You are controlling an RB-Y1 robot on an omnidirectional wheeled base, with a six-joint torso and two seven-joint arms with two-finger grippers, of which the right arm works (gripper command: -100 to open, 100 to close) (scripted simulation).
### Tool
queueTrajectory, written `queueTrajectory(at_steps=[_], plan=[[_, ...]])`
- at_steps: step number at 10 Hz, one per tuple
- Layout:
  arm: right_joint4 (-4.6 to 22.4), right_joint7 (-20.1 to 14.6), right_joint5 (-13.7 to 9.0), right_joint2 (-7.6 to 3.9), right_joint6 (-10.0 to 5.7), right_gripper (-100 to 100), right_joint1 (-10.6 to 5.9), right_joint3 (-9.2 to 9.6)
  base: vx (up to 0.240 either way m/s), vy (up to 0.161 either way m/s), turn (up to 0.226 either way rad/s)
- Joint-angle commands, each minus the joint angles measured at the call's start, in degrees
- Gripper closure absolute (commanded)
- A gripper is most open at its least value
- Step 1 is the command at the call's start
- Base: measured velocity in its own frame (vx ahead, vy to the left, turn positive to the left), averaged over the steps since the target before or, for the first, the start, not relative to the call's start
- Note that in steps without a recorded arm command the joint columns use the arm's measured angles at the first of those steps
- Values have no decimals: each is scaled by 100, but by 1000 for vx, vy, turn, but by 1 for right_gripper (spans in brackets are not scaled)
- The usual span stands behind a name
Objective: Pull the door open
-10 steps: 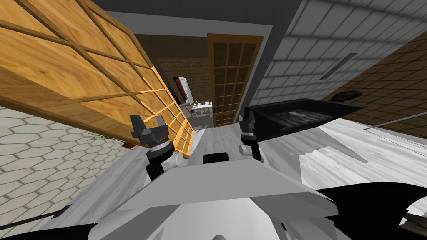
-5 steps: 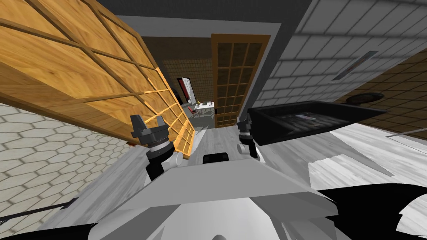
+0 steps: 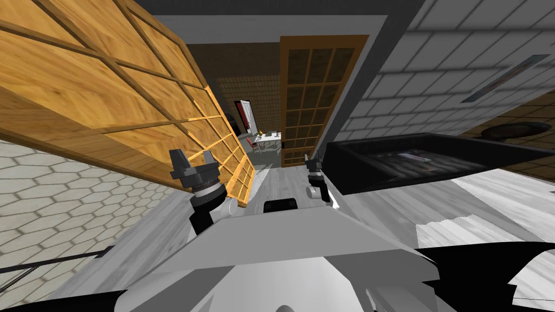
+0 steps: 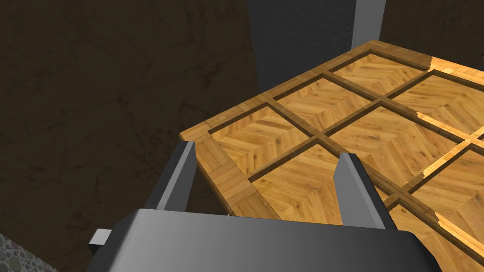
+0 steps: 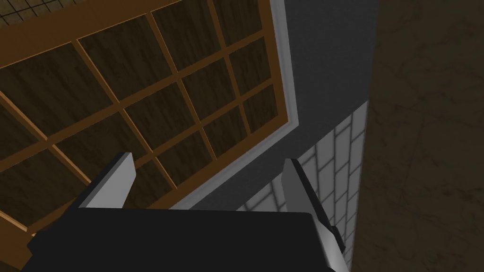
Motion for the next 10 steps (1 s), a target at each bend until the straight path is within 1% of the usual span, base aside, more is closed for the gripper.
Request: queueTrajectory(at_steps=[1,5,6,8,9,10], plan=[[274,-182,-129,-33,-103,-100,-71,43,85,-10,101],[966,-658,-490,-131,-285,-100,-359,104,96,-16,116],[1003,-658,-490,-131,-285,-100,-359,104,65,-18,32],[1385,-908,-680,-177,-380,-100,-510,135,60,-15,83],[1520,-1034,-776,-199,-429,-100,-587,151,95,-31,110],[1579,-1034,-776,-199,-429,-100,-587,151,67,-23,50]])
